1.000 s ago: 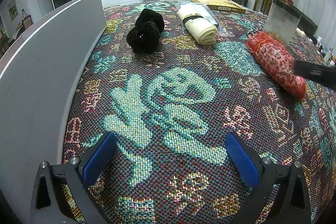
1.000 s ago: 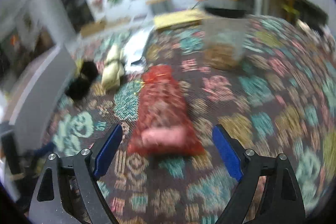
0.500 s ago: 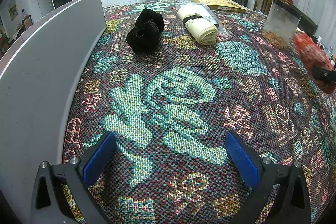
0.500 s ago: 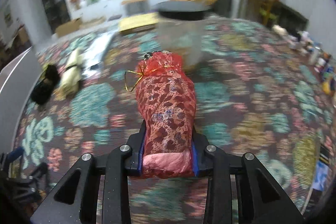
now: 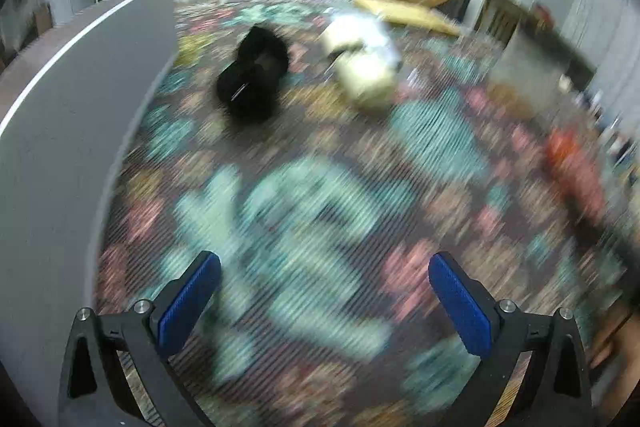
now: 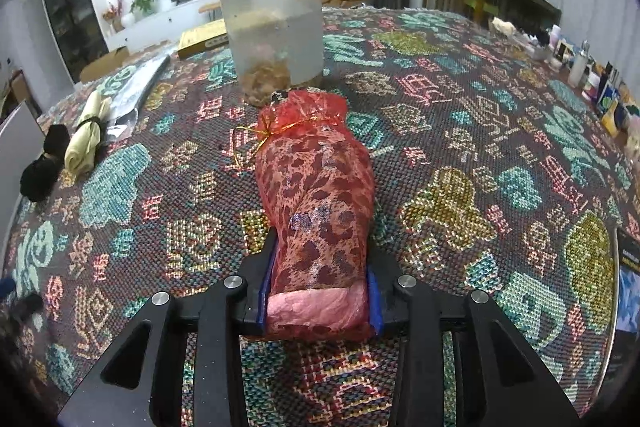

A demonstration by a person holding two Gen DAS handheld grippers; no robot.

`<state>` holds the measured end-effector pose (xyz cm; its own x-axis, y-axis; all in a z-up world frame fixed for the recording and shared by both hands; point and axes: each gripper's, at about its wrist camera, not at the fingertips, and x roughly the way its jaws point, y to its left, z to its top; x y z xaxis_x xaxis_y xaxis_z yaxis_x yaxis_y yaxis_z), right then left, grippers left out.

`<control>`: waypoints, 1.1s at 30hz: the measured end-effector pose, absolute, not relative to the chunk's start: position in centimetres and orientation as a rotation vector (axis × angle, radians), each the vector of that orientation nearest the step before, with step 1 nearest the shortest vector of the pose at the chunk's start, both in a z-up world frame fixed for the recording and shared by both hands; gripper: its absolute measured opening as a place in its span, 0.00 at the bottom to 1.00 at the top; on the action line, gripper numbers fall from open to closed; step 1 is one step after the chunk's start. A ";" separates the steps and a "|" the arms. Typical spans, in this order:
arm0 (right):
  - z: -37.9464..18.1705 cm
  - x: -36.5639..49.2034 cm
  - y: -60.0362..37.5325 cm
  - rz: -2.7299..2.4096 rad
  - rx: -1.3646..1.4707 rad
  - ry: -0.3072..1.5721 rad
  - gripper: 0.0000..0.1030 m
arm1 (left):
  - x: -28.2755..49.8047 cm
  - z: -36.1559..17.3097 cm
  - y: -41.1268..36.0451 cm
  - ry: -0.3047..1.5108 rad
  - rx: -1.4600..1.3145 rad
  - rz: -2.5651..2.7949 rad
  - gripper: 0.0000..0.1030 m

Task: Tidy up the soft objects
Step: 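Grasp the red mesh bag with the right tool while the left tool grasps the cream rolled towel, then drop the towel into the white box with the left tool while the right tool drops the mesh bag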

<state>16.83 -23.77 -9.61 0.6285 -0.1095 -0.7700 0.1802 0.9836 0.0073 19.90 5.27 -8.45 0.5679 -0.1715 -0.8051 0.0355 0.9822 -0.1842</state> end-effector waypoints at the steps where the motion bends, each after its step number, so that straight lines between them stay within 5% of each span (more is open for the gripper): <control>1: -9.7 16.8 -23.6 -0.169 0.077 0.877 0.38 | 21.2 -7.8 4.9 0.958 -0.175 -0.131 1.00; 5: -9.7 16.9 -23.6 -0.174 0.065 0.880 0.39 | 28.5 -6.8 3.6 1.011 -0.258 -0.129 0.99; 11: -9.7 16.8 -24.0 -0.164 0.084 0.875 0.39 | 34.7 -8.8 3.1 1.045 -0.293 -0.026 0.78; 13: -9.7 16.8 -24.1 -0.163 0.086 0.874 0.39 | 35.1 -8.6 2.6 1.014 -0.270 -0.033 0.45; 14: -9.7 16.7 -24.1 -0.161 0.089 0.874 0.39 | 35.2 -8.6 2.1 1.038 -0.240 -0.060 0.37; 25: -7.8 11.5 -26.3 0.033 0.388 0.839 0.34 | 18.7 -4.2 3.6 0.958 -0.312 -0.327 0.37; 33: 1.0 8.6 -16.3 0.290 0.366 0.796 0.34 | 10.4 3.5 10.9 0.822 -0.391 -0.352 0.37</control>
<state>8.58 -16.29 1.04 0.6661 0.3862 -0.6381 -0.1147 0.8984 0.4239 10.43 10.90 3.47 0.6308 -0.4467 -0.6345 0.1501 0.8725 -0.4650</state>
